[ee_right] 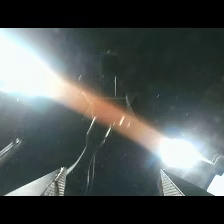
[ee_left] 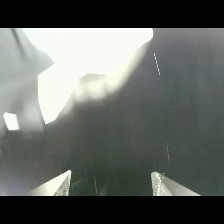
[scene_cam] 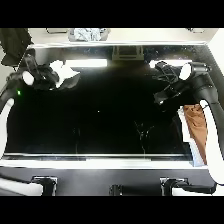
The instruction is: Fold the shirts.
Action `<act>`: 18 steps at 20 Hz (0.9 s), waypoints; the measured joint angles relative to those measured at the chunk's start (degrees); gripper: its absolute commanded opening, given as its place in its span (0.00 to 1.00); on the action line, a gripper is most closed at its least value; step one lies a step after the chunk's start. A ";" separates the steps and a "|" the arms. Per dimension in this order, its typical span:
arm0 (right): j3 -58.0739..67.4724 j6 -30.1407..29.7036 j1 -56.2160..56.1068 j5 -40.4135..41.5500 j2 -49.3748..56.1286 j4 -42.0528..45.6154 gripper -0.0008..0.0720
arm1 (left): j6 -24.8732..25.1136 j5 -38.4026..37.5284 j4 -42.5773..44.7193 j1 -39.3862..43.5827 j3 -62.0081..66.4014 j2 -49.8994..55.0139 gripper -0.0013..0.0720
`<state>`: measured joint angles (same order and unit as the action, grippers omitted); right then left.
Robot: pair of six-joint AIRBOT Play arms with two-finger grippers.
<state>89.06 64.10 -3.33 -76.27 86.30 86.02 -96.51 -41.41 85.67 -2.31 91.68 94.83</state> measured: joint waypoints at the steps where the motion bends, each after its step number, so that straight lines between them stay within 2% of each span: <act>1: 0.00 0.00 0.00 0.46 -0.02 -0.02 0.94 | -1.81 -1.09 -1.99 -2.51 6.82 4.76 0.89; 4: 0.00 0.46 0.00 0.85 0.00 0.00 0.94 | -8.31 -3.67 -7.48 -9.97 21.05 15.45 0.94; 5: 0.00 0.92 0.00 0.94 0.00 0.00 0.94 | -9.90 -3.45 -9.62 -12.02 22.56 17.33 0.99; 7: 0.00 1.97 0.00 1.11 0.04 0.00 0.94 | -11.96 -2.01 -14.58 -15.26 22.71 19.93 0.99; 11: 0.00 2.95 0.00 0.81 0.04 -0.07 0.94 | -13.68 1.40 -20.37 -18.80 21.59 23.56 0.99; 16: 0.00 3.43 -0.07 0.00 0.04 -0.33 0.94 | -14.23 7.10 -27.45 -19.37 21.24 27.63 0.99; 17: 0.00 3.43 -0.09 -0.09 0.04 -0.42 0.94 | -14.25 7.93 -29.14 -19.43 21.22 28.39 0.89; 18: 0.00 3.43 -0.09 -0.15 0.04 -0.57 0.94 | -14.08 8.63 -30.49 -19.41 21.22 28.98 0.28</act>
<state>89.06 67.53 -3.42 -76.42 86.35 85.45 -110.59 -32.77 55.18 -21.71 112.90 123.81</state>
